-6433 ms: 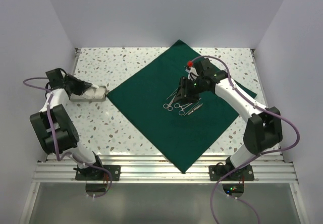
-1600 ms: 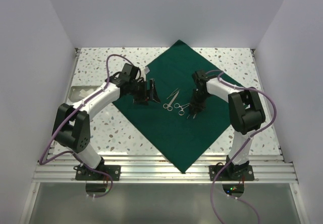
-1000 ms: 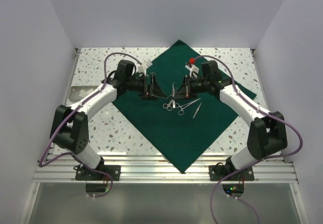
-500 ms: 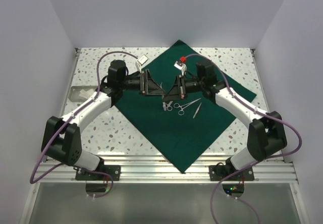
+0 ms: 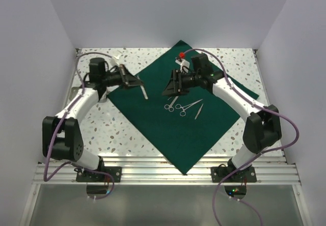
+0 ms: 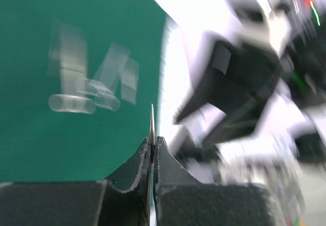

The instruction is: Prepare the surgical pack

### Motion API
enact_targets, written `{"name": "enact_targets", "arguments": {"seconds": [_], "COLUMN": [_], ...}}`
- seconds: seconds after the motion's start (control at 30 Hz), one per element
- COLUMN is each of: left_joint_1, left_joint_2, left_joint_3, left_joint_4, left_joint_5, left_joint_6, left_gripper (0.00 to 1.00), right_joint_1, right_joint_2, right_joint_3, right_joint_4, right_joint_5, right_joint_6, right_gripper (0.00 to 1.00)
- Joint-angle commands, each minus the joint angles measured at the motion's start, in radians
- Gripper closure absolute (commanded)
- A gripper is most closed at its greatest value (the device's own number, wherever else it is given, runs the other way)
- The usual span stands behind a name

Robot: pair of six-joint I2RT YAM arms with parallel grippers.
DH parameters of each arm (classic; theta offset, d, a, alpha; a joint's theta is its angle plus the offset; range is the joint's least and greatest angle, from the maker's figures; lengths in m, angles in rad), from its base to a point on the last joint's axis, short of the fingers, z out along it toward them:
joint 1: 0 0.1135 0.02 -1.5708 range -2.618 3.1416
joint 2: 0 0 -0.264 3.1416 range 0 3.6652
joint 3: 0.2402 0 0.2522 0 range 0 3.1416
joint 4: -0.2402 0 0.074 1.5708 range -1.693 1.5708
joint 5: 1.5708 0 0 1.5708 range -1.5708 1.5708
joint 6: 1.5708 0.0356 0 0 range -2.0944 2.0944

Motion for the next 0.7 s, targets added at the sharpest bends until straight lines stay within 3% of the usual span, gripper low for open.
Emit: {"name": "enact_targets", "arguments": {"seconds": [0.0, 0.03, 0.07, 0.23, 0.67], "left_joint_1": [0.212, 0.286, 0.325, 0.547, 0.609], "left_joint_2": [0.005, 0.026, 0.035, 0.093, 0.256], "left_joint_3": [0.078, 0.122, 0.125, 0.085, 0.081], "left_joint_4": [-0.319, -0.462, -0.483, -0.452, -0.266], "left_joint_5": [-0.282, -0.365, -0.418, -0.583, -0.694], "left_joint_6": [0.167, 0.211, 0.219, 0.121, -0.164], "left_gripper": [1.00, 1.00, 1.00, 1.00, 1.00], "right_joint_1": [-0.021, -0.041, -0.049, -0.090, -0.101], "right_joint_2": [0.025, 0.031, 0.048, 0.062, 0.117], "right_joint_3": [0.077, 0.071, 0.071, 0.047, 0.042], "right_joint_4": [-0.336, -0.363, -0.376, -0.399, -0.382], "right_joint_5": [0.433, 0.448, 0.460, 0.512, 0.551], "right_joint_6": [-0.094, -0.097, -0.099, -0.080, -0.085], "right_gripper": [0.43, 0.43, 0.43, 0.42, 0.42]}}
